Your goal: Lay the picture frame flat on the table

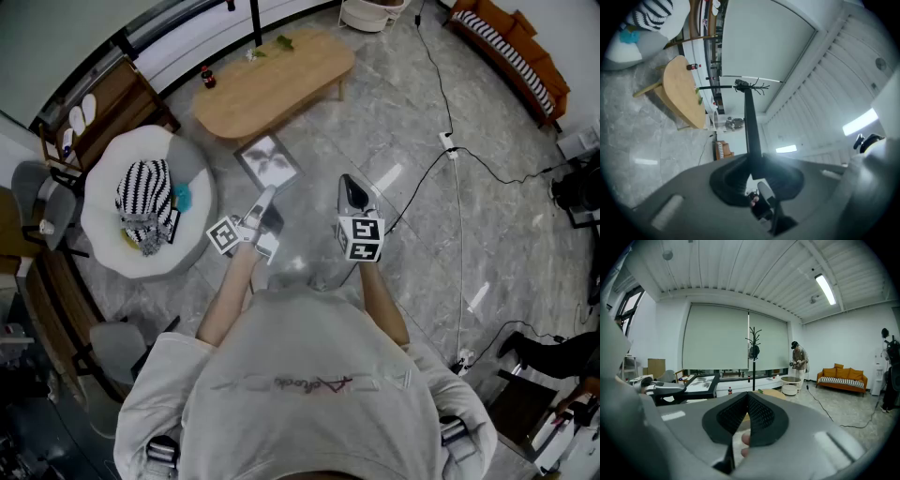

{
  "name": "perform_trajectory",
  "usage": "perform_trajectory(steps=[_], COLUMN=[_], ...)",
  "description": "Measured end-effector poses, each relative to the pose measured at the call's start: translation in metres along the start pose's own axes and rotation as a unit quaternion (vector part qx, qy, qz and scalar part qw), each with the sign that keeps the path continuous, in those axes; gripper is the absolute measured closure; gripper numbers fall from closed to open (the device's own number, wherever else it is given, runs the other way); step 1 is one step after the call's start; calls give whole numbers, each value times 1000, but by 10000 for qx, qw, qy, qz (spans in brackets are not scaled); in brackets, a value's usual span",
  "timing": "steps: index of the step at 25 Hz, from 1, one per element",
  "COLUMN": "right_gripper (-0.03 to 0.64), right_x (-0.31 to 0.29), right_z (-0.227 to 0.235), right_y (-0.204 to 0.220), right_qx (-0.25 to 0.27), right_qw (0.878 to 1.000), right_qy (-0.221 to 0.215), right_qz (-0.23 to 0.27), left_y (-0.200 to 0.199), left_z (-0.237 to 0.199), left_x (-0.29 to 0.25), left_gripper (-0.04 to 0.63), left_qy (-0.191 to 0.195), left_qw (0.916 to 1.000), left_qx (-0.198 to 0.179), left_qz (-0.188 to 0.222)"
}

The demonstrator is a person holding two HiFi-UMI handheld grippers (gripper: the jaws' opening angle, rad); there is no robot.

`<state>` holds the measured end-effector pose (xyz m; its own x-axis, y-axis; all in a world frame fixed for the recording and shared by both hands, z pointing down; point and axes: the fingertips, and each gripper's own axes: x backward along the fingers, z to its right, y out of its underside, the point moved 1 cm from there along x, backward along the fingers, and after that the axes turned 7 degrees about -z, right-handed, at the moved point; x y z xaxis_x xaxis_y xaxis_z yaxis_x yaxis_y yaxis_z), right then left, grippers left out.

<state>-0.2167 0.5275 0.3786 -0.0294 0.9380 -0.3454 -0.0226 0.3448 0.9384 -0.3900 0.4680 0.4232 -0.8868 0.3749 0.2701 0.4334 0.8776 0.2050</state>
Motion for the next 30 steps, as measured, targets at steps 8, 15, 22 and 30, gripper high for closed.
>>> perform_trajectory(steps=[8, 15, 22, 30], right_gripper=[614, 613, 612, 612], right_x=[4, 3, 2, 4], right_z=[5, 10, 30, 66], right_y=[6, 9, 14, 23], right_qx=[3, -42, -77, 29], right_qw=[10000, 10000, 9999, 9996], right_qy=[28, -13, -65, -272], right_qz=[1, 7, 31, -61], left_y=[-2, 0, 15, 37], left_z=[6, 4, 7, -4], left_x=[-7, -6, -24, -51], left_gripper=[526, 526, 526, 526], left_qy=[-6, -77, -71, -142], left_qw=[10000, 9999, 9999, 9994], left_qx=[-12, -36, -43, -90], left_qz=[68, 118, 130, 317])
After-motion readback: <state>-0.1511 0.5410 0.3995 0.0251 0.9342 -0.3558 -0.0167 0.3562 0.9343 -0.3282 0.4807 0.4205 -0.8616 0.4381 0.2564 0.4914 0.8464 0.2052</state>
